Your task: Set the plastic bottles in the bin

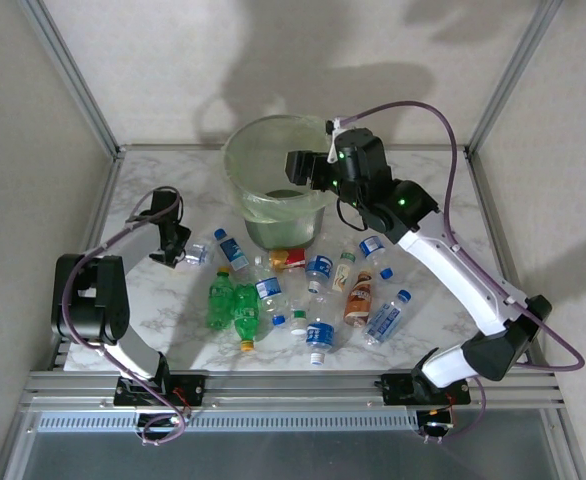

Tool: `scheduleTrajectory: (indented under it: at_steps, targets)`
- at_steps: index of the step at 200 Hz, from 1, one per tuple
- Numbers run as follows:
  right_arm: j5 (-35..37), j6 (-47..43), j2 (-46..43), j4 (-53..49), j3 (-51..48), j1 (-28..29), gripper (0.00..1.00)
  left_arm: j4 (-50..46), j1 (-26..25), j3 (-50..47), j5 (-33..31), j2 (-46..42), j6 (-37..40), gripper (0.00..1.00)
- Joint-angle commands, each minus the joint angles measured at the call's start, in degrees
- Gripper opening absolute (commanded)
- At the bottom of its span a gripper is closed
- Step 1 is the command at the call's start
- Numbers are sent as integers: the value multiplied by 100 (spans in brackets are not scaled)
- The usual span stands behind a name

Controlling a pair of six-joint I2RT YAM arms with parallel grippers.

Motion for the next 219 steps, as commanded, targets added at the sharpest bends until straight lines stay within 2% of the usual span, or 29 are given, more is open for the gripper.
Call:
scheduleTrajectory:
  at_steps: [1, 78, 114, 148, 177, 219]
  targets:
    - [175, 81, -148, -22, -65, -22, 85, -92, -34, -134, -159, -211, 4, 54]
    - [274, 109, -317, -63, -81, -28, 86, -710, -37, 639, -370, -999, 334, 50]
    - [307, 116, -298, -165, 41, -129, 86, -1120, -84, 1524, -817, -1557, 573, 49]
    - [286, 116, -270, -236, 138, -237, 86, -902, -199, 2533, -873, -1970, 736, 48]
    - [277, 108, -281, -257, 179, -268, 86, -988, -559, 3756, -702, -1586, 1010, 48]
    - [307, 142, -299, -307, 205, -304, 86, -1223, -1686, 5781, -489, -290, 1584, 48]
